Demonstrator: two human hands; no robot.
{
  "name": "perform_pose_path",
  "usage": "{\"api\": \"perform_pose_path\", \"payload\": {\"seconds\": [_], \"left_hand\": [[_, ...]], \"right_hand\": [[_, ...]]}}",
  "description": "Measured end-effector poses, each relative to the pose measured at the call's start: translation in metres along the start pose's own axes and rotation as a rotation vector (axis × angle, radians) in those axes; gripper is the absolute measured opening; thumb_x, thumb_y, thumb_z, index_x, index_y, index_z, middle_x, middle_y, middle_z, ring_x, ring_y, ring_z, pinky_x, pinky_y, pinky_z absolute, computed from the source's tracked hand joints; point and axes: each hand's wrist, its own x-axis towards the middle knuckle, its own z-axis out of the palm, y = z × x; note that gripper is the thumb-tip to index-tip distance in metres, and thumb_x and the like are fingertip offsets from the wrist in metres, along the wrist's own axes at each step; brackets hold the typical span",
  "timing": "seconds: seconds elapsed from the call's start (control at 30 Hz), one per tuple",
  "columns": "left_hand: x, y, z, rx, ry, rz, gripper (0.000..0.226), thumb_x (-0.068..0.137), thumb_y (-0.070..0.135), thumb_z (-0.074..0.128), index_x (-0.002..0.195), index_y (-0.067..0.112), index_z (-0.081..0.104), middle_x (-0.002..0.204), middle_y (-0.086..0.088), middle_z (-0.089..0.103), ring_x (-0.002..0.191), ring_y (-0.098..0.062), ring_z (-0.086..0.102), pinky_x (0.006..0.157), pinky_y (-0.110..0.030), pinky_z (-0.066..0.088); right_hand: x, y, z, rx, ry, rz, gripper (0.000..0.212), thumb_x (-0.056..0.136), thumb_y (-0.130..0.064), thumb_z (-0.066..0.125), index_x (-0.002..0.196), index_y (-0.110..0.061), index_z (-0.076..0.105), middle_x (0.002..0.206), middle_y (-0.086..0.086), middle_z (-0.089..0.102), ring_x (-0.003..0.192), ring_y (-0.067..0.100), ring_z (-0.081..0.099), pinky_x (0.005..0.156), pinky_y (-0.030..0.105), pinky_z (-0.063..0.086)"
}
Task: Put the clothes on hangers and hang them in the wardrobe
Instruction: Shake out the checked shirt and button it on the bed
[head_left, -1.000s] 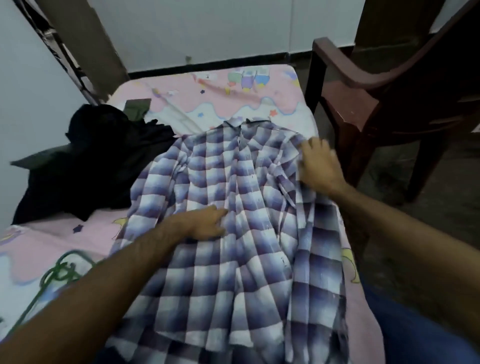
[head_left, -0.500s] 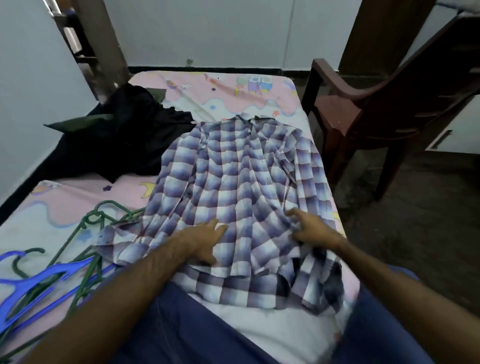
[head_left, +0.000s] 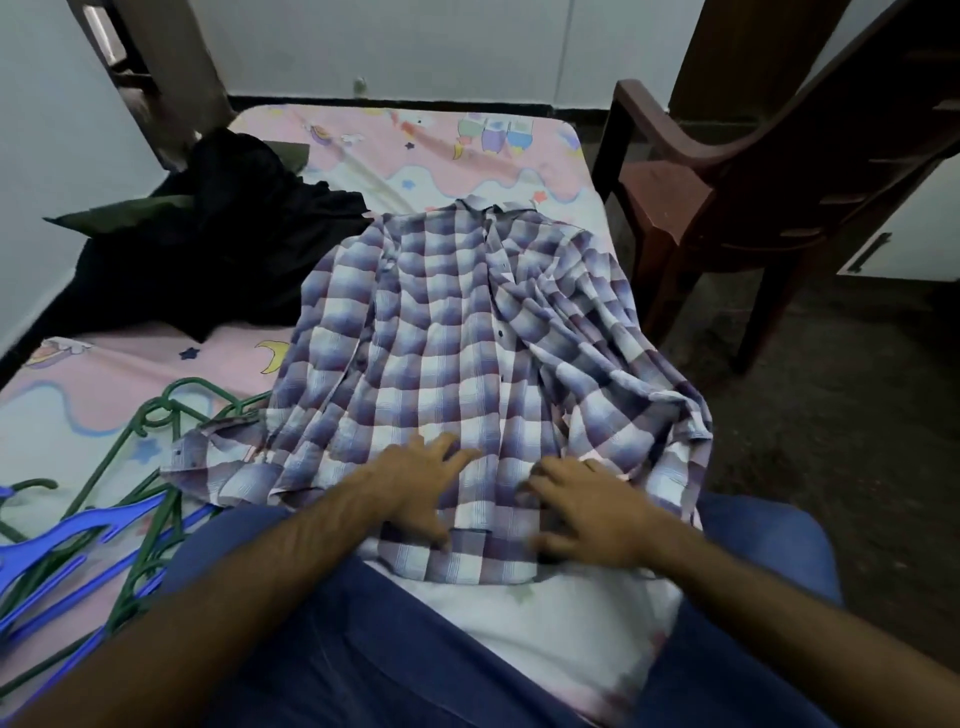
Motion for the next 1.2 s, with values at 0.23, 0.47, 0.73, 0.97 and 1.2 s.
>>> {"api": "perform_pose_path", "payload": {"seconds": [0.23, 0.47, 0.73, 0.97, 1.2], "left_hand": [[-0.007, -0.007, 0.000, 0.182, 0.081, -0.004, 0.086, 0.088, 0.021, 0.066, 0.155, 0.023, 0.013, 0.161, -0.010, 0.017, 0.132, -0.035, 0.042, 0.095, -0.047, 0.054], [-0.014, -0.033, 0.003, 0.150, 0.003, -0.002, 0.100, 0.079, 0.042, 0.071, 0.155, 0.027, 0.008, 0.164, -0.004, 0.013, 0.141, -0.030, 0.033, 0.102, -0.050, 0.047], [-0.023, -0.027, 0.006, 0.236, 0.026, 0.028, 0.067, 0.080, 0.063, 0.062, 0.127, 0.019, 0.042, 0.128, -0.002, 0.049, 0.108, -0.023, 0.050, 0.091, -0.039, 0.047], [-0.026, -0.029, -0.001, 0.300, -0.049, -0.009, 0.047, 0.089, 0.023, 0.065, 0.129, 0.021, 0.041, 0.121, -0.007, 0.063, 0.102, -0.027, 0.063, 0.091, -0.042, 0.051], [-0.064, -0.046, -0.027, 0.287, -0.177, -0.103, 0.037, 0.090, 0.026, 0.062, 0.126, 0.029, 0.057, 0.119, -0.004, 0.065, 0.107, -0.025, 0.063, 0.079, -0.036, 0.047]], "right_hand": [[-0.011, -0.002, 0.033, -0.225, 0.018, -0.271, 0.037, 0.087, -0.026, 0.063, 0.121, -0.025, 0.049, 0.096, -0.003, 0.057, 0.070, 0.018, 0.059, 0.051, 0.031, 0.041], [-0.024, 0.038, -0.048, -0.282, -0.398, -0.083, 0.036, 0.088, -0.035, 0.060, 0.124, -0.033, 0.058, 0.117, -0.001, 0.064, 0.101, 0.027, 0.064, 0.073, 0.032, 0.035], [-0.022, 0.062, -0.054, 0.129, -0.901, 0.263, 0.014, 0.088, -0.033, 0.065, 0.099, -0.025, 0.062, 0.096, -0.001, 0.066, 0.080, 0.014, 0.060, 0.077, 0.030, 0.054], [-0.001, 0.008, -0.024, 0.314, -0.144, 0.355, 0.071, 0.087, -0.062, 0.063, 0.142, -0.030, 0.031, 0.138, 0.000, 0.057, 0.112, 0.024, 0.064, 0.089, 0.036, 0.053], [0.031, -0.027, 0.010, 0.181, 0.011, 0.253, 0.039, 0.097, -0.026, 0.054, 0.135, -0.029, 0.047, 0.135, -0.001, 0.057, 0.111, 0.023, 0.060, 0.086, 0.032, 0.049]]}}
